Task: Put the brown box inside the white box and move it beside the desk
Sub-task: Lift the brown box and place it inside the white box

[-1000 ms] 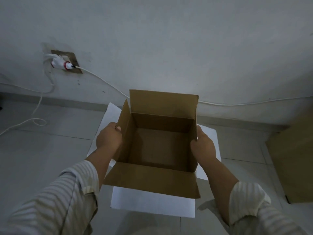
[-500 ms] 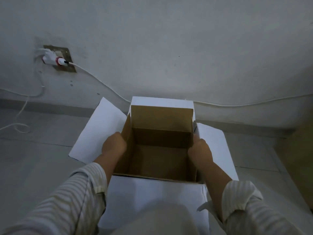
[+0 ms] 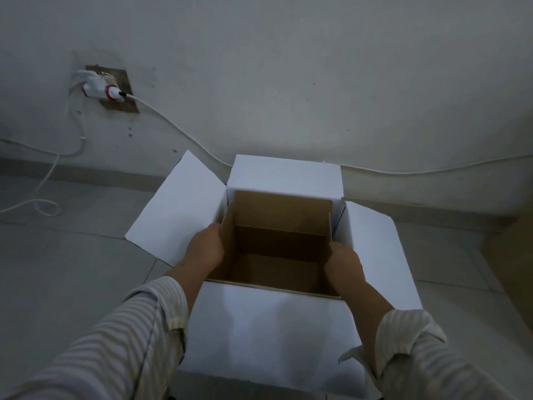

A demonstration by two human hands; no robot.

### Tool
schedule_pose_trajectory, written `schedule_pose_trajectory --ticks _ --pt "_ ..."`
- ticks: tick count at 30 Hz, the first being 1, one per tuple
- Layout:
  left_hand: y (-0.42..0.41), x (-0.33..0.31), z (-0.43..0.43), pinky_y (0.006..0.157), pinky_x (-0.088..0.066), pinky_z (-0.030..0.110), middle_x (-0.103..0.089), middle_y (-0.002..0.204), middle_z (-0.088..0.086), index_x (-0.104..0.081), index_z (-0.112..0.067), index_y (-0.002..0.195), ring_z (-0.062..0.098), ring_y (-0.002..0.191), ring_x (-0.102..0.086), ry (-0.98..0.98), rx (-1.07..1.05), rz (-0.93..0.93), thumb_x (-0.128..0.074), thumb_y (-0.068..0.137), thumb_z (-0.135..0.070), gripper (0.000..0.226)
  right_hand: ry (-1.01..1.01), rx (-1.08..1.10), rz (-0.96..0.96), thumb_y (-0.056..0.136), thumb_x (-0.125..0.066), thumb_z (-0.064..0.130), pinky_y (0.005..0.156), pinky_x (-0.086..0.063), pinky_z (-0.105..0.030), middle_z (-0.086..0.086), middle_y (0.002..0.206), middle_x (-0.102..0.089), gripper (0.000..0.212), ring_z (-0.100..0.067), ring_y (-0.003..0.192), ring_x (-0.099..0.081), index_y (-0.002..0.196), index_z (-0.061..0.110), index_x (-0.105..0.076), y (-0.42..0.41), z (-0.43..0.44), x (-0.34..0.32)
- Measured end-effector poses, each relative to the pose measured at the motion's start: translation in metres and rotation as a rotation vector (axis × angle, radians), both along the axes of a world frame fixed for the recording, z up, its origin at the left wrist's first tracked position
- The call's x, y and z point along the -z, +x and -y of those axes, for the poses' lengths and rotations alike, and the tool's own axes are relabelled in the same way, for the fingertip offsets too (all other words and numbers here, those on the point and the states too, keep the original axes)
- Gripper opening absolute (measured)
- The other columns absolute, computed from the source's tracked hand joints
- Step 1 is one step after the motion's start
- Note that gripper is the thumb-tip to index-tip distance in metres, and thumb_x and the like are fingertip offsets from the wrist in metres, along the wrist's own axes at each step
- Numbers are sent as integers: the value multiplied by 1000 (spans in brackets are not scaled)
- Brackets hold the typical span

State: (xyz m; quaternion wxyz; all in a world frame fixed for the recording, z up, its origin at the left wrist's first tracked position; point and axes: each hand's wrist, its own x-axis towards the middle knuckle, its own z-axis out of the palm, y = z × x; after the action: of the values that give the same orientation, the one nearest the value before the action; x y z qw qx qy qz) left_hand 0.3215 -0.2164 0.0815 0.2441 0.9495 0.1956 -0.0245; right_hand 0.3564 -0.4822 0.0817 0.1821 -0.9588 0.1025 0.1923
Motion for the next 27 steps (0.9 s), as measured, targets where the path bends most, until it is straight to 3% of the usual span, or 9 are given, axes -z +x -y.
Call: schedule_pose_trajectory --ticks 5,9,13,19,23,27 --pt "-1 -17 1 97 -50 41 -62 124 15 -53 -11 126 32 109 -60 2 -3 37 -45 97 -10 30 10 -45 79 90 -54 6 105 -44 -39 -14 133 -50 42 -30 122 -51 131 8 -49 -1 0 -9" --pt "7 -26 7 97 -47 39 -60 129 9 -51 -16 127 29 111 -59 -11 -27 80 -42 100 -20 29 64 -37 182 92 -52 7 107 -43 -42 -12 132 -50 39 -29 122 -50 131 12 -50 -2 -6 -13" --pt "14 -24 14 101 -45 41 -56 136 11 -48 -14 133 31 120 -55 -5 -51 87 -45 98 -15 35 109 -22 258 95 -46 11 110 -36 -42 -9 139 -47 43 -28 129 -44 137 15 -45 -9 -3 -10" --pt "5 -44 13 110 -38 43 -47 144 11 -42 -13 140 30 133 -44 97 -34 -9 -52 93 -20 49 86 -6 70 95 -45 16 112 -34 -45 -7 148 -37 49 -29 136 -34 143 20 -36 -28 -2 -25" --pt "-7 -76 8 119 -15 50 -25 158 11 -36 -17 144 33 148 -15 185 -104 -112 -51 93 -23 54 122 10 -3 95 -45 15 108 -38 -42 -8 146 -38 49 -29 134 -36 142 18 -36 -47 2 -50" --pt "-19 -100 -3 118 -3 56 -9 162 13 -28 -21 146 37 149 -2 257 -268 -170 -56 87 -24 65 131 64 -65 96 -45 17 106 -39 -41 -12 142 -40 46 -32 131 -39 141 14 -38 -64 12 -64"
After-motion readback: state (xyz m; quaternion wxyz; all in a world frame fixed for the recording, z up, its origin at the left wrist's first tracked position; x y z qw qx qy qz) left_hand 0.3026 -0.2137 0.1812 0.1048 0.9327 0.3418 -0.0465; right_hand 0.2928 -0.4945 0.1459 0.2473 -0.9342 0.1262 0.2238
